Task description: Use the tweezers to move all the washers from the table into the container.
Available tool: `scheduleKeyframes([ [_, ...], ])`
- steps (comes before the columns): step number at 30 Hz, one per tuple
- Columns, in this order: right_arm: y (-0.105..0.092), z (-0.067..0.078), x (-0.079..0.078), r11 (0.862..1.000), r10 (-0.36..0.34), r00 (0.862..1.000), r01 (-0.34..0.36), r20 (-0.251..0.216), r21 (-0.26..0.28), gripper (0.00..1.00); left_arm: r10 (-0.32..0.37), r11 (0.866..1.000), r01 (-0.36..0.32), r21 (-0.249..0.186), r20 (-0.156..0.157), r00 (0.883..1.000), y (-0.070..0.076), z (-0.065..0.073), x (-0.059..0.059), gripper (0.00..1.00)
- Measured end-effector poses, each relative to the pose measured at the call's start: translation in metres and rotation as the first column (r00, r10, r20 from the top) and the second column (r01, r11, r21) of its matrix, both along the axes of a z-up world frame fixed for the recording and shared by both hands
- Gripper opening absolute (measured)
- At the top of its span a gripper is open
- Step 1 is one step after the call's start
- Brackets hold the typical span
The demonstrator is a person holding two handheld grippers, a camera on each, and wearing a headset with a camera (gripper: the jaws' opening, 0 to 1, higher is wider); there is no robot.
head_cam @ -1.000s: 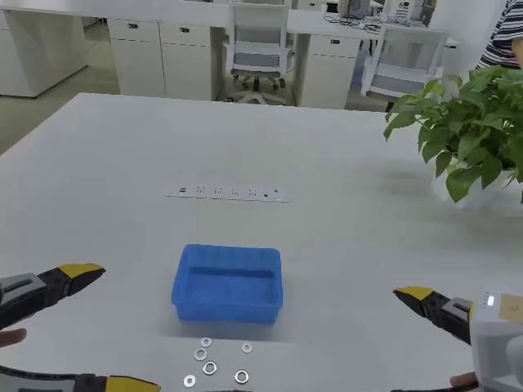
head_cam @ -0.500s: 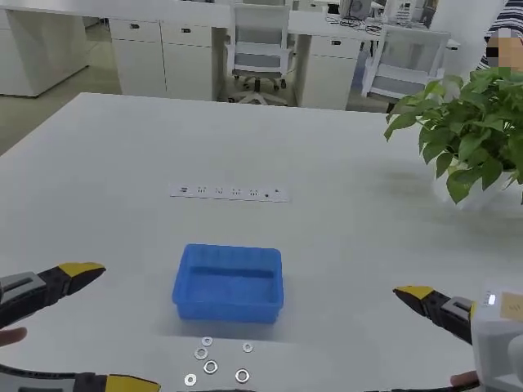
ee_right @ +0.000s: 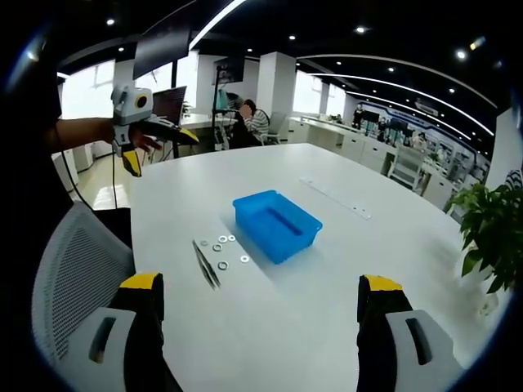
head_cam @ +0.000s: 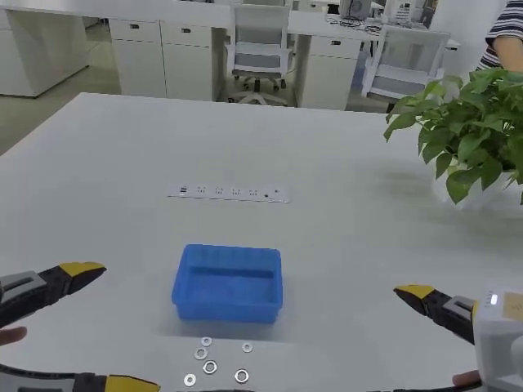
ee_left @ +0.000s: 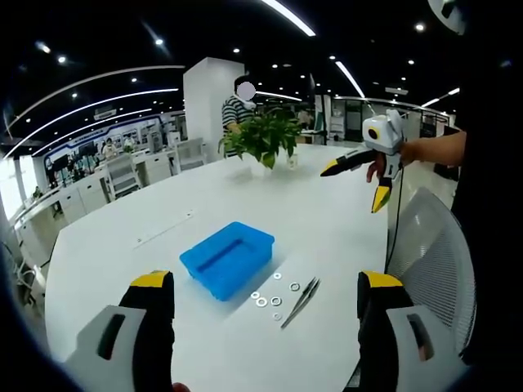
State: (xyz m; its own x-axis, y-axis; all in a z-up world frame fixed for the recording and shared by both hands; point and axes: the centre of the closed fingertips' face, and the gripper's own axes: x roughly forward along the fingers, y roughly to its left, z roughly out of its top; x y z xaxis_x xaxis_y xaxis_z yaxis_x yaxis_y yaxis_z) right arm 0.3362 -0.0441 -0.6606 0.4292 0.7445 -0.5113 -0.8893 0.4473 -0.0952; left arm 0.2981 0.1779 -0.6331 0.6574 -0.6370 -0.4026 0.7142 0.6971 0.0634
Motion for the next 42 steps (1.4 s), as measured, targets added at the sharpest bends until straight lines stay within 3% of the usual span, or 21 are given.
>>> scheduleKeyframes([
  [42,0.0041,-0.0019,0.0069,0.999,0.032,0.999,-0.032,-0.007,-0.003,1.00,-0.015,1.000,0.015,-0.001,-0.011,1.000,-0.0009,-0.0053,0.0048,0.99],
])
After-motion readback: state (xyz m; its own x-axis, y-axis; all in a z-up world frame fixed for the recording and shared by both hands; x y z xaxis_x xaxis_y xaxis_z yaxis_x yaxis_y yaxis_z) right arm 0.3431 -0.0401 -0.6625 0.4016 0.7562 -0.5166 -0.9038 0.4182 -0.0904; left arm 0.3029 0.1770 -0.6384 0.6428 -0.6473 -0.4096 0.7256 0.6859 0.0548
